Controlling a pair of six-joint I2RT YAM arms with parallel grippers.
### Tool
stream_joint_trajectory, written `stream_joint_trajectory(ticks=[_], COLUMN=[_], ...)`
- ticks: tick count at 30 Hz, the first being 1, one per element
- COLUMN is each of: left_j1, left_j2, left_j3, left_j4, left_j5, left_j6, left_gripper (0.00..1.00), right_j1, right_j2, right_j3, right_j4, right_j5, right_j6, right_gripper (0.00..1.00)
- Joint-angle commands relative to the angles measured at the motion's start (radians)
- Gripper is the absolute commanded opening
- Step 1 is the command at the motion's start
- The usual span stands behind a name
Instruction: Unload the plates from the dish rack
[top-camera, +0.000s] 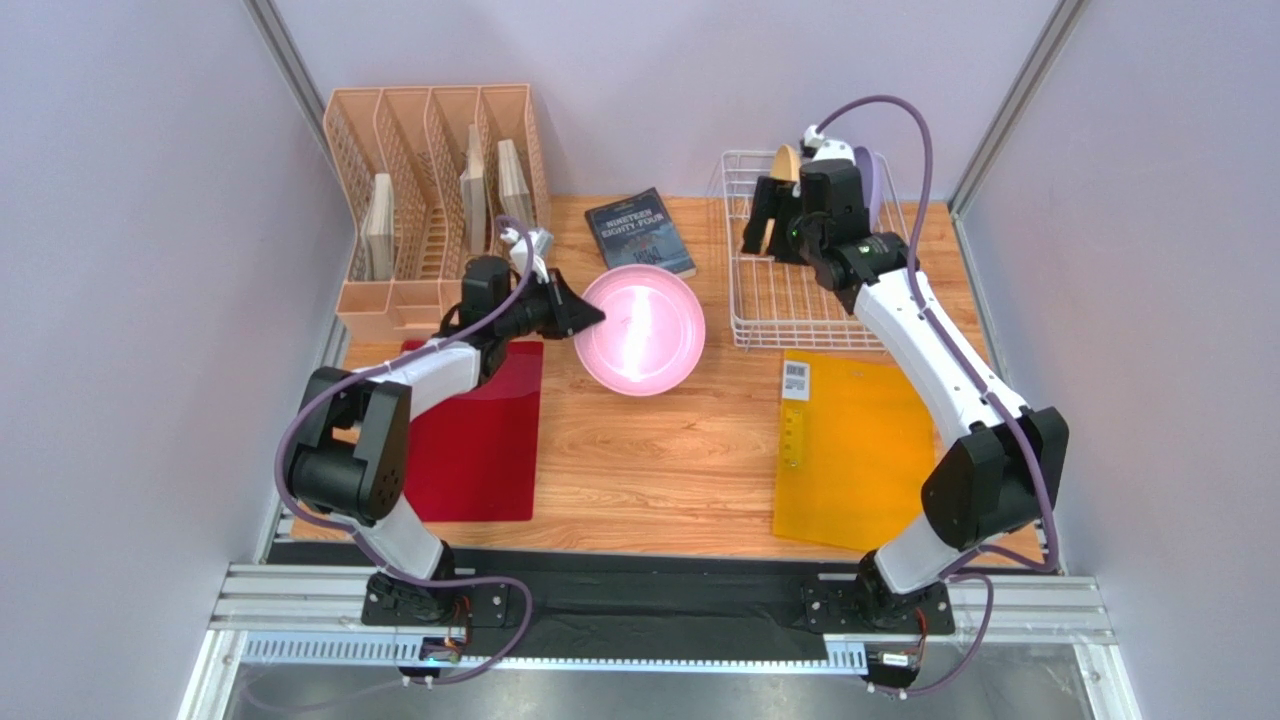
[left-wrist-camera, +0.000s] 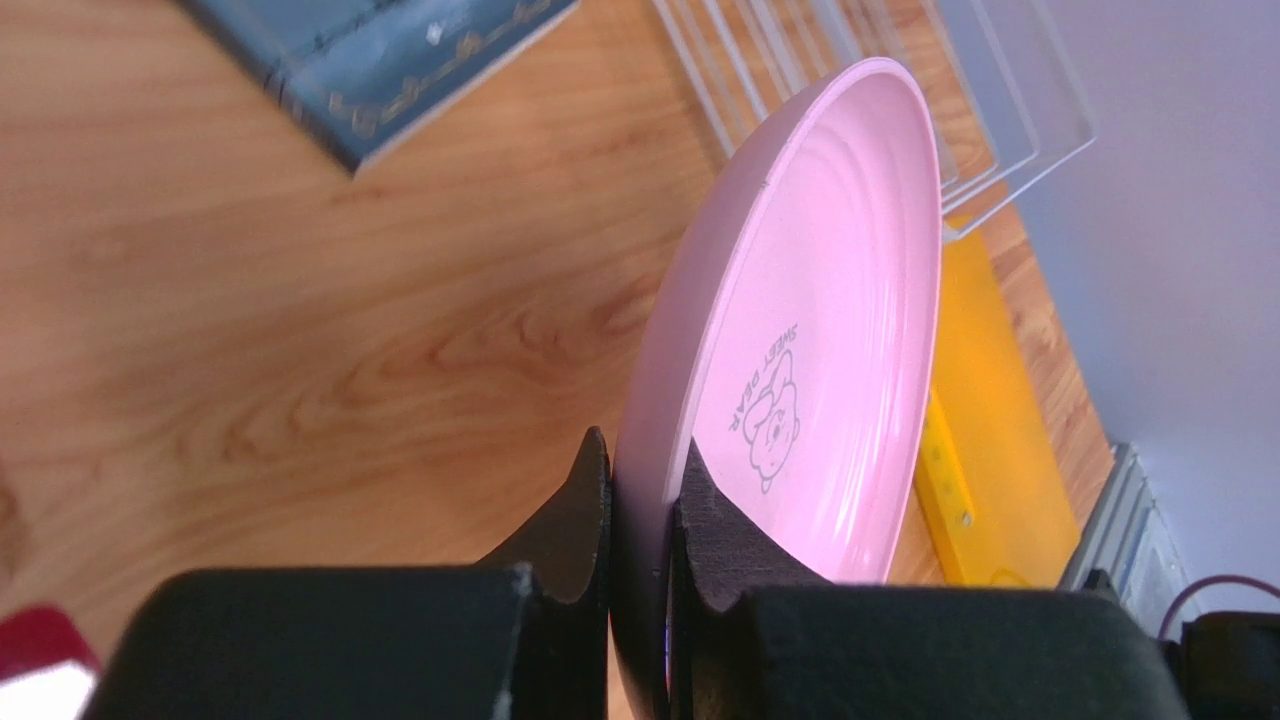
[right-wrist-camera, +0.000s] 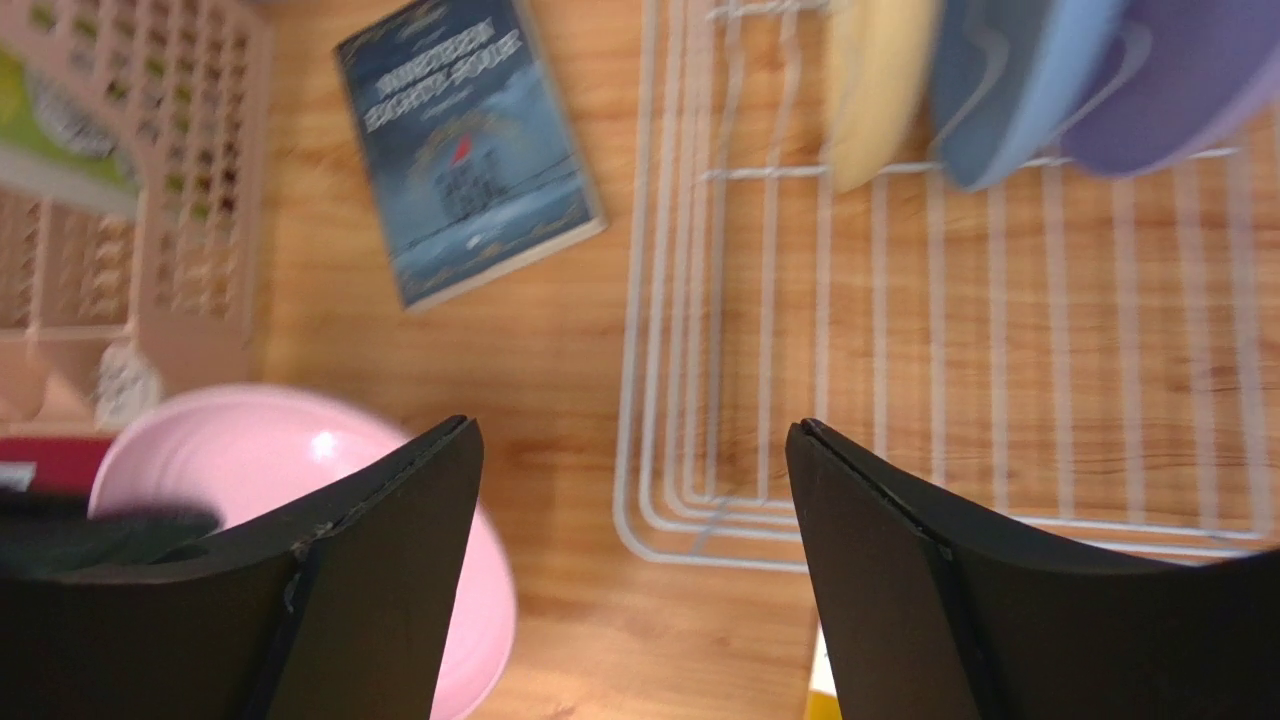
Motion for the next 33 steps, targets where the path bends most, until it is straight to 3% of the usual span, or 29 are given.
stream_joint_trajectory(ticks=[1,13,16,18,22,28,33], left_j1=[-0.018,-0.055,-0.061,-0.063,-0.066,-0.071,-0.072], left_j2=[-0.06,-0.026,-0.019,-0.014,-0.02,-0.039,-0.062], left_j3=[-0.065,-0.166,-0.163,-0.161,-0.169,-0.175,-0.175], left_j4=[-0.082,-0.143,-0.172,-0.18,-0.198,-0.226,-0.249], left_j5=[-0.035,-0.109,-0.136,-0.139,-0.155,-0.196,-0.225], left_j6=[0.065,0.105,0.126,0.143,0.157,0.181,0.2], left_gripper=[0.0,0.0,0.08,0.32,0.5,0.57,0.6], right_j1=[-0.031,-0.077,-0.085,-0.085,-0.085,-0.085,-0.082], right_j2=[0.044,0.303,0.383,0.444,0.547,0.659,0.694], right_j3=[0.132,0.335,0.384,0.445,0.559,0.699,0.716], right_j4=[-0.006,0.008,0.022,0.02,-0.001,-0.024,-0.023], right_j5=[0.238,0.344,0.35,0.355,0.381,0.439,0.453], right_j6=[-0.082,-0.171,-0.2,-0.209,-0.238,-0.283,-0.309], right_gripper=[0.8,0.79,0.79,0.78,0.76,0.7,0.55])
